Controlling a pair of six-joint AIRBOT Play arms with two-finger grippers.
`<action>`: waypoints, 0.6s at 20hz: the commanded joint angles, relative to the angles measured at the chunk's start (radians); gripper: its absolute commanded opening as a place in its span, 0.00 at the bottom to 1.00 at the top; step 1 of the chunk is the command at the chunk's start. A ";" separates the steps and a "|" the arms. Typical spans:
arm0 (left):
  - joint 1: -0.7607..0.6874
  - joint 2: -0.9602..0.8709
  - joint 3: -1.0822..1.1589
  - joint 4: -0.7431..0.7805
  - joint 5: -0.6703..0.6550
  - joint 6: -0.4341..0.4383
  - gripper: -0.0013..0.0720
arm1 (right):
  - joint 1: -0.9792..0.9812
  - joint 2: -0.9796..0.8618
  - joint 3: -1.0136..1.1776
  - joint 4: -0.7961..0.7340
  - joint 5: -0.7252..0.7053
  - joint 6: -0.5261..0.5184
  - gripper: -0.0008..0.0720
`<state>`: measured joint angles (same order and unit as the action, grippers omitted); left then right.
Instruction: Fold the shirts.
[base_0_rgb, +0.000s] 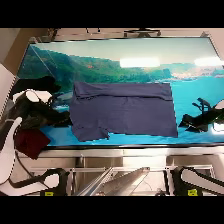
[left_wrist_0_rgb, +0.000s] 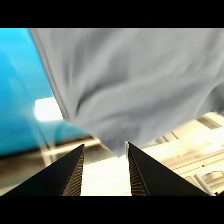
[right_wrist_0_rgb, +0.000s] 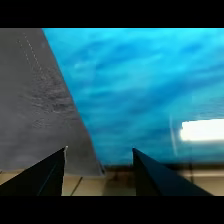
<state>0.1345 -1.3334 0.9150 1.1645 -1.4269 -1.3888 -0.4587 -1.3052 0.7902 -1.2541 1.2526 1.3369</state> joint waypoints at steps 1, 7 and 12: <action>0.001 0.140 -0.221 -0.042 0.092 -0.008 0.41 | -0.008 -0.033 -0.079 0.130 -0.040 -0.092 0.67; 0.001 0.300 -0.439 -0.169 0.304 0.028 0.41 | 0.047 -0.060 -0.079 0.275 -0.034 -0.183 0.66; 0.000 0.204 -0.501 -0.329 0.402 0.159 0.42 | 0.108 -0.060 -0.079 0.280 -0.045 -0.183 0.67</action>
<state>0.1349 -1.0878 0.4526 0.9356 -1.0954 -1.3071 -0.3779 -1.3640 0.7128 -0.9939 1.2137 1.1652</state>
